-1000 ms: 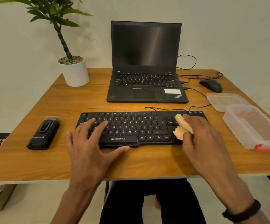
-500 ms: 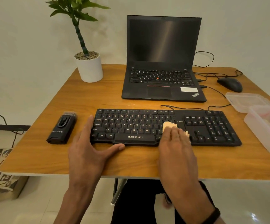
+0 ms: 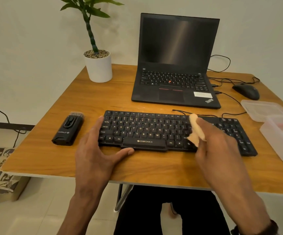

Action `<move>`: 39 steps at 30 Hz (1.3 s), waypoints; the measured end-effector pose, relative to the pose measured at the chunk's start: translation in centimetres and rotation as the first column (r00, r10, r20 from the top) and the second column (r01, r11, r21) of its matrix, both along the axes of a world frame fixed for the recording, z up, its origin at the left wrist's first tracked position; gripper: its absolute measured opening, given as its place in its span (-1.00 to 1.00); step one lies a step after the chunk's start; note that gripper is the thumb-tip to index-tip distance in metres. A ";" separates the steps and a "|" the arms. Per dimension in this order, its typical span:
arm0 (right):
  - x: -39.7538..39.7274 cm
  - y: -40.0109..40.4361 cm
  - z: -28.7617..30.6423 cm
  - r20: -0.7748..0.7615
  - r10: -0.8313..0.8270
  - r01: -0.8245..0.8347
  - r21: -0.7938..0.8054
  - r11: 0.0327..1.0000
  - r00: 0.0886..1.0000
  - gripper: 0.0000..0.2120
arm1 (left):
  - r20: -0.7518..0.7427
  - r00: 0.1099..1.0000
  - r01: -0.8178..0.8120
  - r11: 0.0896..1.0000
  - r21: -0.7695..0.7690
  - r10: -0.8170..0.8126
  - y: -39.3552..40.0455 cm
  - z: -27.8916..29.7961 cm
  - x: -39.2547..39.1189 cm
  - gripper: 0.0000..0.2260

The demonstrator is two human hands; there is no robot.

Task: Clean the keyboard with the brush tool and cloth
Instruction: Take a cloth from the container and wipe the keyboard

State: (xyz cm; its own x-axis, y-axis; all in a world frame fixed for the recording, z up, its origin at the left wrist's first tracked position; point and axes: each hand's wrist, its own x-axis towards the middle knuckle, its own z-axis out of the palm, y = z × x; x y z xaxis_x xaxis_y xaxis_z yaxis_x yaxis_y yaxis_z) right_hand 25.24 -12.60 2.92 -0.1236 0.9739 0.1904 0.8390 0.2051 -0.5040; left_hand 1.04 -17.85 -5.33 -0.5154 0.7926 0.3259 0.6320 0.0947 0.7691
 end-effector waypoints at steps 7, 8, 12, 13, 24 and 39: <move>-4.0 -1.4 -3.2 0.308 0.019 -0.005 -0.045 0.999 0.951 -0.28 | 0.010 1.000 0.006 1.000 -0.013 -0.006 0.0 -0.1 -0.2 0.09; -5.0 -1.6 -3.2 0.326 0.056 -0.036 -0.068 0.997 0.944 -0.25 | 0.012 1.000 0.007 1.000 -0.016 -0.007 0.0 -0.2 -0.3 0.10; -9.4 -2.5 -3.1 0.356 0.176 -0.125 -0.163 0.979 0.918 -0.12 | 0.030 0.999 0.015 0.999 -0.030 -0.014 0.0 -0.3 -1.0 0.08; -10.5 -2.6 -3.2 0.355 0.210 -0.157 -0.174 0.972 0.911 -0.10 | 0.056 0.998 0.027 0.999 -0.026 -0.025 -0.1 -0.2 -1.3 0.08; -17.6 -3.2 -3.1 0.065 0.554 -0.547 -0.099 0.831 0.830 -0.32 | 0.270 0.959 0.078 0.997 0.019 -0.080 -0.6 -0.1 -3.5 -0.16; -15.9 -0.7 -2.5 0.144 0.571 -0.570 -0.054 0.820 0.808 -0.46 | 0.345 0.933 0.088 0.994 0.063 -0.104 -0.4 -0.3 -3.7 0.04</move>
State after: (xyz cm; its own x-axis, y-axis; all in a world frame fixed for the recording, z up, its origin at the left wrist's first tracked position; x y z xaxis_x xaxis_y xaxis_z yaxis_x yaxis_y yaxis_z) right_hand 9.36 -13.32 0.39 -0.6835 0.7205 0.1173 0.6363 0.6668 -0.3879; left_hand -2.70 -18.22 -5.63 -0.5253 0.8322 0.1775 0.3288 0.0061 0.9444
